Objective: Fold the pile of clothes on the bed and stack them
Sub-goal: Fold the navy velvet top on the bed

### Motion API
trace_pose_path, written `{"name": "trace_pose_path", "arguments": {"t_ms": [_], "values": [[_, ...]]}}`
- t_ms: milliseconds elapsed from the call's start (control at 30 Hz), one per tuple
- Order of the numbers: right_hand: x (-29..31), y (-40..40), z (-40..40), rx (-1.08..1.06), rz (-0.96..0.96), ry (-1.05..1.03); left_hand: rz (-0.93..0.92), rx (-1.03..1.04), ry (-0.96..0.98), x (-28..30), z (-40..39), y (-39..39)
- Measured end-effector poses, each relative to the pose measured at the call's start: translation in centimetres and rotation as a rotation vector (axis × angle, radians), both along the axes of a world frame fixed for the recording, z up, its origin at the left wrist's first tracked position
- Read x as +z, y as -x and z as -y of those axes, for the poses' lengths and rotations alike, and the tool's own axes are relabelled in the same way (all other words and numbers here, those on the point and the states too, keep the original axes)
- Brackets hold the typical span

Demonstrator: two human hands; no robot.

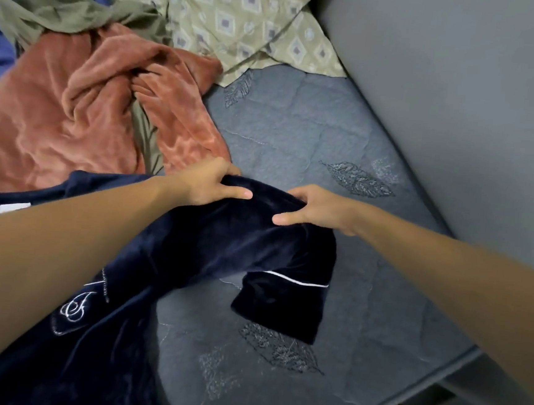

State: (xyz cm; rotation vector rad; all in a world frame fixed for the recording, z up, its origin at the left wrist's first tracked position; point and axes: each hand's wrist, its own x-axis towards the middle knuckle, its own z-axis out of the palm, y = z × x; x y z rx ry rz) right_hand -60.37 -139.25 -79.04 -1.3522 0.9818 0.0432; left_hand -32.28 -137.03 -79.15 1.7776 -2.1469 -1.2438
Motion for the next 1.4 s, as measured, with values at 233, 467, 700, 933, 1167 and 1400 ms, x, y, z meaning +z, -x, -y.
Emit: {"name": "trace_pose_path", "arguments": {"t_ms": [233,467,700,933,1167,1400], "values": [[0.1,2.9,1.6,0.235,-0.207,0.092,0.096,-0.026,-0.010,-0.4,0.5,0.6],[0.2,5.9,2.9,0.090,-0.155,0.119,0.233,-0.038,0.131,-1.6,1.0,1.5],[-0.9,9.1,3.2,0.285,-0.240,0.295,0.253,-0.025,0.137,-2.2,1.5,2.1],[-2.4,10.2,3.6,0.213,-0.434,0.561,0.263,0.023,0.279,-2.4,1.1,3.1],[-0.1,5.6,2.5,0.206,-0.423,0.672,0.227,0.027,0.419,-0.5,-0.6,1.2],[2.4,-10.7,-3.0,0.339,-0.201,0.801,0.300,0.235,0.515,3.2,-10.1,-9.3]]}}
